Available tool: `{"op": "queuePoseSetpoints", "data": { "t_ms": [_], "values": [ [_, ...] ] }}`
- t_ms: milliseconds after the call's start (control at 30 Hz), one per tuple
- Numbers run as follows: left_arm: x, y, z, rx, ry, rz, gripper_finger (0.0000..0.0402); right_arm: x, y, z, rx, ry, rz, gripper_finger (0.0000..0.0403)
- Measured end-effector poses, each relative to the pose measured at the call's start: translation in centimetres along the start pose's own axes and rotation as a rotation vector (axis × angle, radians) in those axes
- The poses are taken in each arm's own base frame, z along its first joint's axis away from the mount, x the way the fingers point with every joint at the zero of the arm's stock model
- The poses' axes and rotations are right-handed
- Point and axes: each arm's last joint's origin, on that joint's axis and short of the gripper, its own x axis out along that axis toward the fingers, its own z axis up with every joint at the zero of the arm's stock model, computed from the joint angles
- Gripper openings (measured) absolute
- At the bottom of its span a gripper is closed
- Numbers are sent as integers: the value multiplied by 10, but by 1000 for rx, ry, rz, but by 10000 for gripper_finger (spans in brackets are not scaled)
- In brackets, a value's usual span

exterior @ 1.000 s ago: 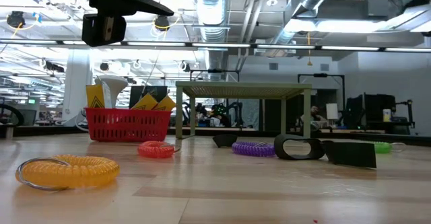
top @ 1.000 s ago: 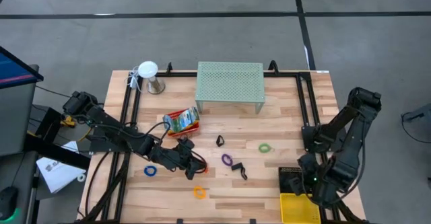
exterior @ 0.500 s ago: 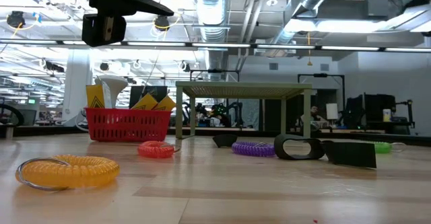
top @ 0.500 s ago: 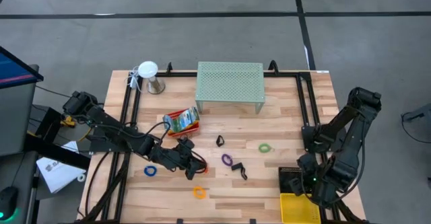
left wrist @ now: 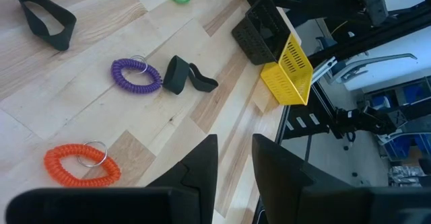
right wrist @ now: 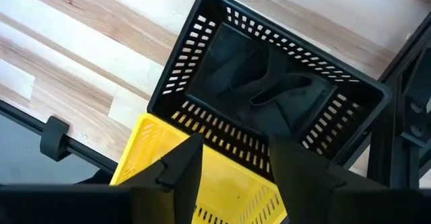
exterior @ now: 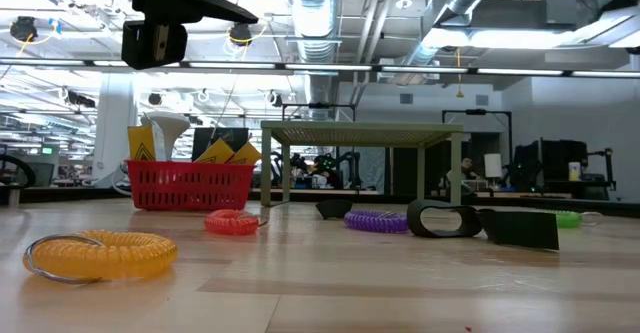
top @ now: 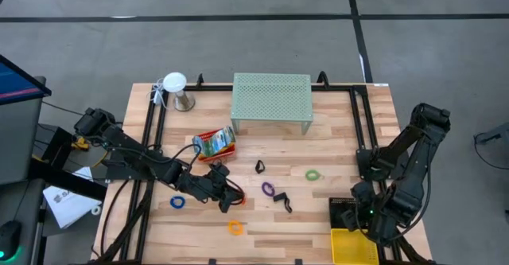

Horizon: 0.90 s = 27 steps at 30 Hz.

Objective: Pick & Place Office Desk Supplies
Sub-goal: Put the black rubber band into the black bin

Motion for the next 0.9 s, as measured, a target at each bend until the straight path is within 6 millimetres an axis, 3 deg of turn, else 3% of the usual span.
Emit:
{"op": "queuePoseSetpoints", "data": {
  "t_ms": [167, 300, 633, 767, 900],
  "values": [
    [0, 0, 0, 0, 0, 0, 88, 1, 12, 8, 47, -61, 103, 168],
    [0, 0, 0, 0, 0, 0, 88, 5, 33, 27, 80, -138, 215, 168],
    [0, 0, 0, 0, 0, 0, 88, 5, 92, 119, -9, -216, 479, 167],
    [0, 0, 0, -1, -3, 1, 88, 20, 102, 150, -18, -112, 473, 160],
    [0, 0, 0, -2, -6, 1, 88, 46, 117, 161, -50, 6, 474, 151]
  ]
}}
